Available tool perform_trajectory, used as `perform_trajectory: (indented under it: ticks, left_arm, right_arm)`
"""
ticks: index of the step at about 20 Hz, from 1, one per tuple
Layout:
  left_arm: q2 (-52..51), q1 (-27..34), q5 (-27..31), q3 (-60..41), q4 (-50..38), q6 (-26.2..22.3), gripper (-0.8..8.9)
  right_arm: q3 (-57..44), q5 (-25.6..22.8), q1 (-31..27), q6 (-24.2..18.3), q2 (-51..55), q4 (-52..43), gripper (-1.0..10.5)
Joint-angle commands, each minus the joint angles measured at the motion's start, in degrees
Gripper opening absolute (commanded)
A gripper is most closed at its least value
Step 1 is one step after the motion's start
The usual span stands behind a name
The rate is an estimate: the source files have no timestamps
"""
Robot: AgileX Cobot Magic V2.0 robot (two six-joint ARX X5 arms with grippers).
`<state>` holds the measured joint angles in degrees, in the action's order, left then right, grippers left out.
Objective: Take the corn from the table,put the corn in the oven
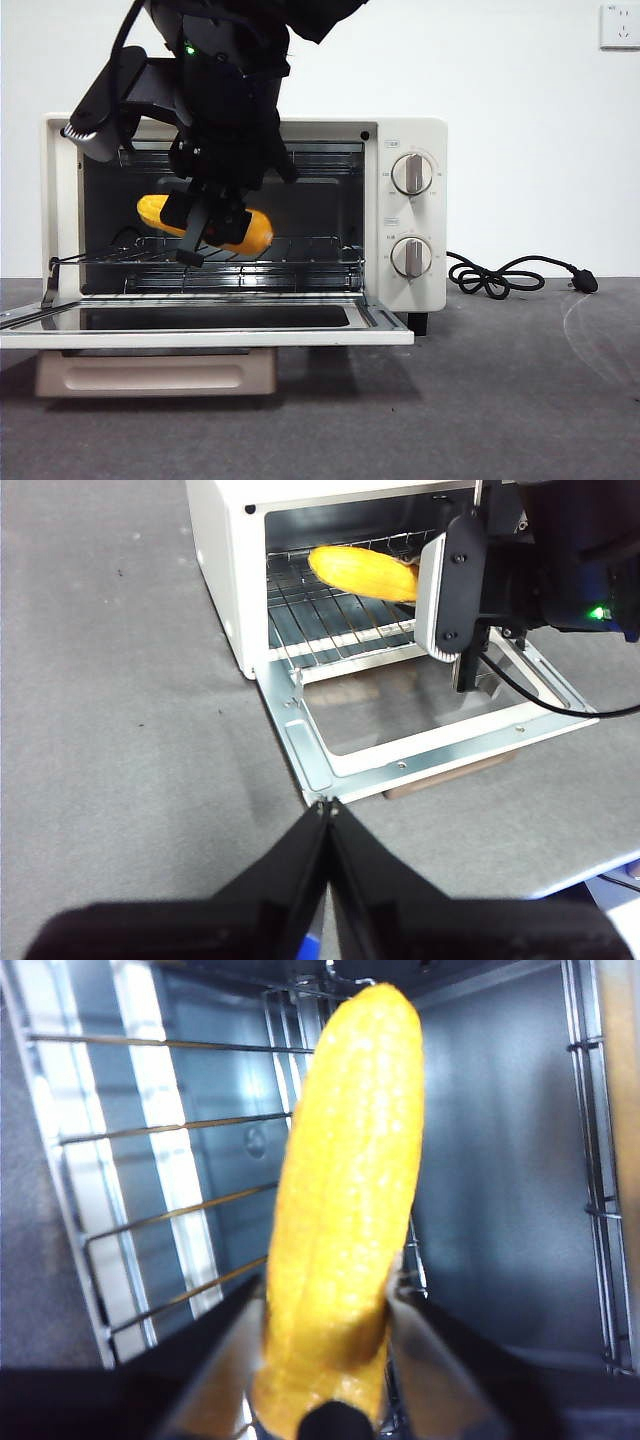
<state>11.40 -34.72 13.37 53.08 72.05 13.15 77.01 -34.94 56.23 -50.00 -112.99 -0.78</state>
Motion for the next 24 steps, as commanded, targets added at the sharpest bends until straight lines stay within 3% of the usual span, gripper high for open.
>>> perform_trajectory:
  ticks: [1,13,18,24]
  left_arm:
    - [-0.22,-0.66,0.15,-0.28,-0.07,0.33,-0.08]
    - [-0.22,-1.86,0.17,-0.28,-1.53,0.35,-0.08]
    - [-0.2,-2.93,0.17,-0.26,-2.69,0.35,-0.08]
    - [-0.2,-4.61,0.24,-0.28,-4.15,0.35,-0.08]
  right_arm:
    - [-0.28,-0.09,-0.44,3.76,-1.4,0.55,4.2]
    - [-0.17,-6.51,1.2,8.07,-0.52,0.52,4.0]
    - [0.0,-6.6,2.8,9.53,1.88,0.63,3.4]
    - [0.0,-6.64,6.56,12.63,6.91,2.69,3.4]
